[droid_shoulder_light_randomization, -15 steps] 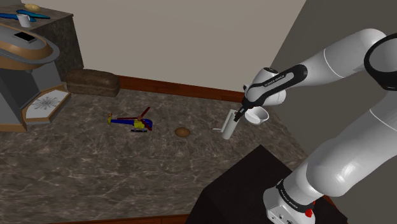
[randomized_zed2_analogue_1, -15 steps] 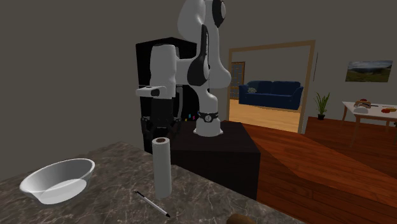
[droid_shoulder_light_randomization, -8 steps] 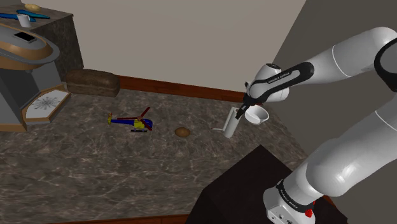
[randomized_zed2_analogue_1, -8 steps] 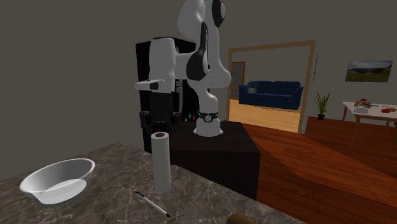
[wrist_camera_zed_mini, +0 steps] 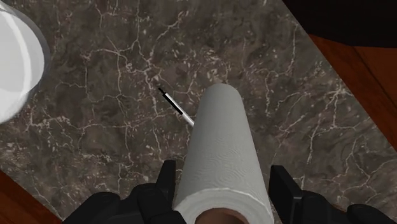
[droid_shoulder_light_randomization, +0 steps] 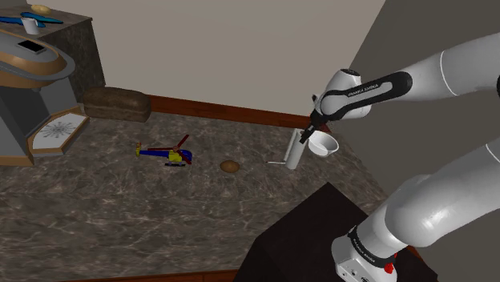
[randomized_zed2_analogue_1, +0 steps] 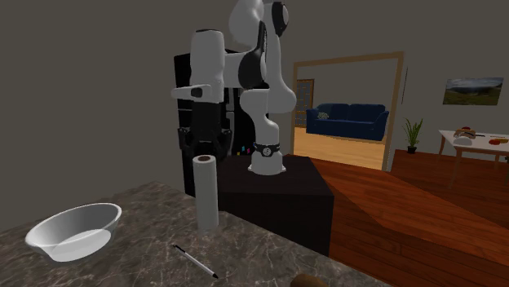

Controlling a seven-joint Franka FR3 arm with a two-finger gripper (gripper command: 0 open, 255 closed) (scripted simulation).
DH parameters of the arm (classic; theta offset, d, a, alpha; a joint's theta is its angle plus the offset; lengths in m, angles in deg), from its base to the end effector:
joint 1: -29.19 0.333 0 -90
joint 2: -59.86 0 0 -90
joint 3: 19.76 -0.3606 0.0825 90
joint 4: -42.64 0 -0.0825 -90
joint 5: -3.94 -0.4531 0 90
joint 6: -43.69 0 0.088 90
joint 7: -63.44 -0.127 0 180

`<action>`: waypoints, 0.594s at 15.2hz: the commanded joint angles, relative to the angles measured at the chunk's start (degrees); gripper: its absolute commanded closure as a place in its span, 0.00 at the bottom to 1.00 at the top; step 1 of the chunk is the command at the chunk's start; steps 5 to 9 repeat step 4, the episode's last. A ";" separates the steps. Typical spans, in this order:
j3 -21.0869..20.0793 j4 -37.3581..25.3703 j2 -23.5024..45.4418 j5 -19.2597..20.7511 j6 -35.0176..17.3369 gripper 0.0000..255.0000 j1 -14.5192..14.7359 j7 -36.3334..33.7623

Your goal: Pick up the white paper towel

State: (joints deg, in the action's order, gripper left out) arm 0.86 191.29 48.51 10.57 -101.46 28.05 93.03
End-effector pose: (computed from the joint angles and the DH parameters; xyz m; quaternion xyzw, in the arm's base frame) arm 0.4495 -0.1741 0.3060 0.9914 0.1143 0.0569 0.0286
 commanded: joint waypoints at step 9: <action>-0.48 -1.01 -2.20 0.69 3.19 1.00 -0.21 -0.66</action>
